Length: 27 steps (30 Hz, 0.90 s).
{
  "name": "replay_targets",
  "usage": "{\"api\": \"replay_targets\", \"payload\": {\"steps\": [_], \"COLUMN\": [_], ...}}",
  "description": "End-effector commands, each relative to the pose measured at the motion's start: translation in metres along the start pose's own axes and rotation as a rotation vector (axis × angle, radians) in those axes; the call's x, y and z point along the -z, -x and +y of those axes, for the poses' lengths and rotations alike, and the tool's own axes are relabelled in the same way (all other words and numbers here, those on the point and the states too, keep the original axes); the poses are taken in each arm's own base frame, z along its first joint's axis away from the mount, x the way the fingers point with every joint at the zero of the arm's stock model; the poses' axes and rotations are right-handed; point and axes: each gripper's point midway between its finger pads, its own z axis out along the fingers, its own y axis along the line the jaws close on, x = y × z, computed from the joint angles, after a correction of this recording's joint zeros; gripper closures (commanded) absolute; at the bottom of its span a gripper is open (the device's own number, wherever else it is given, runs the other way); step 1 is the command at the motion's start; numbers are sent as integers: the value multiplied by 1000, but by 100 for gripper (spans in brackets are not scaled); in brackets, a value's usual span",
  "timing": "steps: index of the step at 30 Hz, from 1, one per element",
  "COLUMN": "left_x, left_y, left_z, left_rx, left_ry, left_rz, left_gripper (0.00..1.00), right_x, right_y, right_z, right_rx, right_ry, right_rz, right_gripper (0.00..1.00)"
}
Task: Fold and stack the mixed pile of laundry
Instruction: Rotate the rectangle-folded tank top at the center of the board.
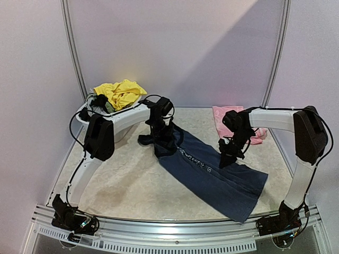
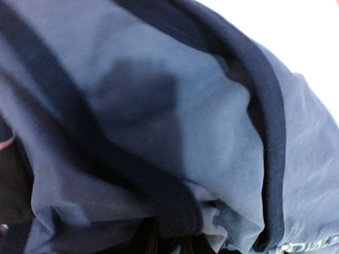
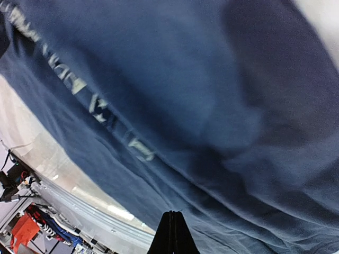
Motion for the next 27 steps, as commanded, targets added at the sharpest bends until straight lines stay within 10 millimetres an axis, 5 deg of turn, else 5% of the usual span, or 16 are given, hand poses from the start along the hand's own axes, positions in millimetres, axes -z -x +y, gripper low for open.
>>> {"api": "replay_targets", "payload": {"steps": [1,6,10,15,22,27], "left_x": [-31,20,61,85,131,167], "left_y": [12,55,64,54,48,20], "left_z": [18,8,7,8,13,18], "left_rx": [112,97,59,29,33,23], "left_ry": [-39,-84,-79,-85,-29,17], "left_rz": [-4,-158,-207,-199,-224,-217], "left_gripper": [82,81,75,64,55,52], "right_x": [0,10,23,24,-6,-26], "right_y": [5,18,25,11,-26,-39], "right_z": [27,37,43,28,14,6], "right_rx": [-2,40,117,286,439,442], "right_ry": [63,60,41,-88,-120,-122], "right_rz": [35,8,-23,-27,-3,18], "right_gripper": [100,100,100,100,100,100]}}
